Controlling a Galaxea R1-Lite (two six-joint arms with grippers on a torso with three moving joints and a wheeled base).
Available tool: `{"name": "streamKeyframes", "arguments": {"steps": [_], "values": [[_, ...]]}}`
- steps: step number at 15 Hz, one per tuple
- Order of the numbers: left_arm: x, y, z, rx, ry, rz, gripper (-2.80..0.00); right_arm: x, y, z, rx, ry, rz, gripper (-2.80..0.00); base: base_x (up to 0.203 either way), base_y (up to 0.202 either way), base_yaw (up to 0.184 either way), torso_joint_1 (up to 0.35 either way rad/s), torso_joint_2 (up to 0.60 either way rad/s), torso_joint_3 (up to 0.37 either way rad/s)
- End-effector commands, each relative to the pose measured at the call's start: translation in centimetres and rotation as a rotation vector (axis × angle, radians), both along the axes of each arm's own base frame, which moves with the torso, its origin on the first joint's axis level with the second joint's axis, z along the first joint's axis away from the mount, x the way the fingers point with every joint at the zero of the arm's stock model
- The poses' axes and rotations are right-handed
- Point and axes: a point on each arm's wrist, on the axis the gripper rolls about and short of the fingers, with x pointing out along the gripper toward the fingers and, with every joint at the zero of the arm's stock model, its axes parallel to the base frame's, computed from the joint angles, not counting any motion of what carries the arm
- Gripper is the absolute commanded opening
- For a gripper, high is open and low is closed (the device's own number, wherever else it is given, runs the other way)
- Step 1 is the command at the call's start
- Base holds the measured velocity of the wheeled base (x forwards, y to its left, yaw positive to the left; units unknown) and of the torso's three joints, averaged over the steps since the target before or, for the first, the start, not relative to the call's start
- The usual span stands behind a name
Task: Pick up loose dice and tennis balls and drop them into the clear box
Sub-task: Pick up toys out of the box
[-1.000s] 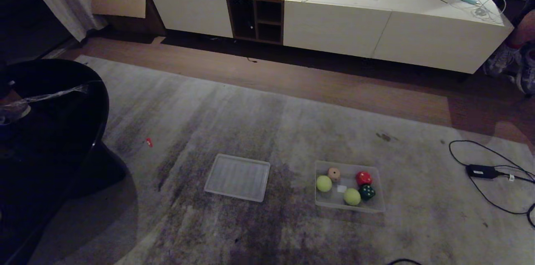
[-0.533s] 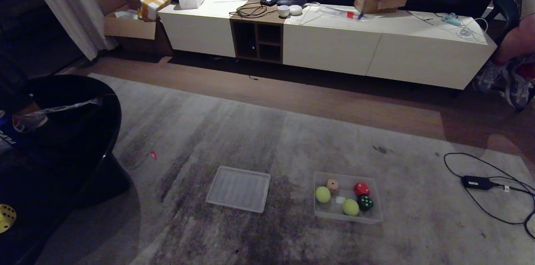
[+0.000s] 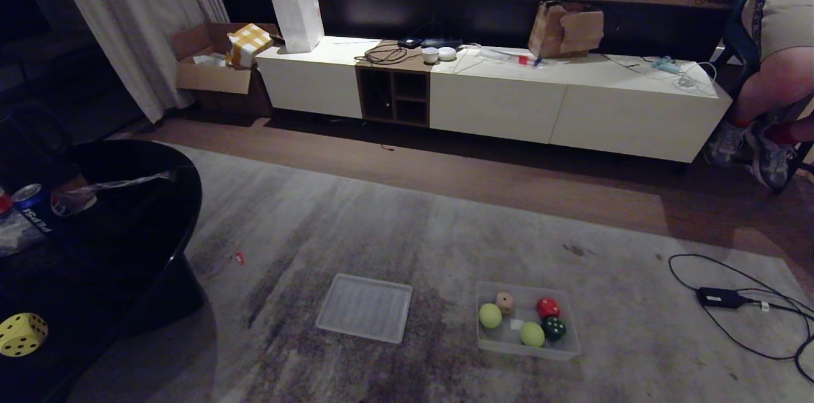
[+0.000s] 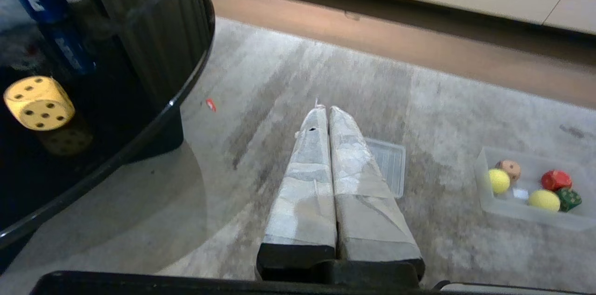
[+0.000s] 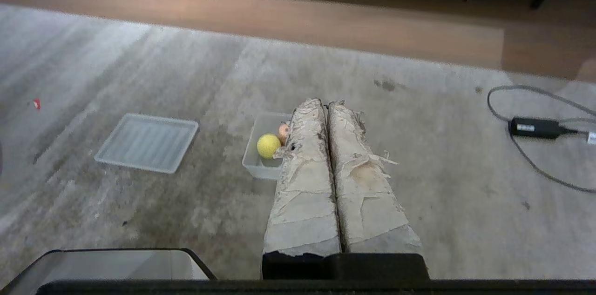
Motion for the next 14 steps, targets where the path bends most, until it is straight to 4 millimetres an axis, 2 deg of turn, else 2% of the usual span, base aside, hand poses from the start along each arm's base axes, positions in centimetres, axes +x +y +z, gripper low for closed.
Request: {"name": "streamKeyframes", "arguments": {"steps": [1, 6, 14], "values": [[0.02, 0.00, -0.04, 0.002, 0.003, 0.001, -2.80, 0.01, 0.00, 0.01, 0.001, 0.002, 0.000, -2.80, 0.000, 0.000, 0.000, 0.002, 0.00, 0.212], [0.02, -0.02, -0.05, 0.016, 0.005, -0.007, -2.80, 0.01, 0.00, 0.01, 0.000, 0.002, 0.000, -2.80, 0.000, 0.000, 0.000, 0.002, 0.00, 0.190], [0.02, -0.01, -0.05, 0.022, 0.005, -0.004, -2.80, 0.01, 0.00, 0.01, 0.000, 0.002, -0.001, -2.80, 0.000, 0.000, 0.000, 0.000, 0.00, 0.016]]}}
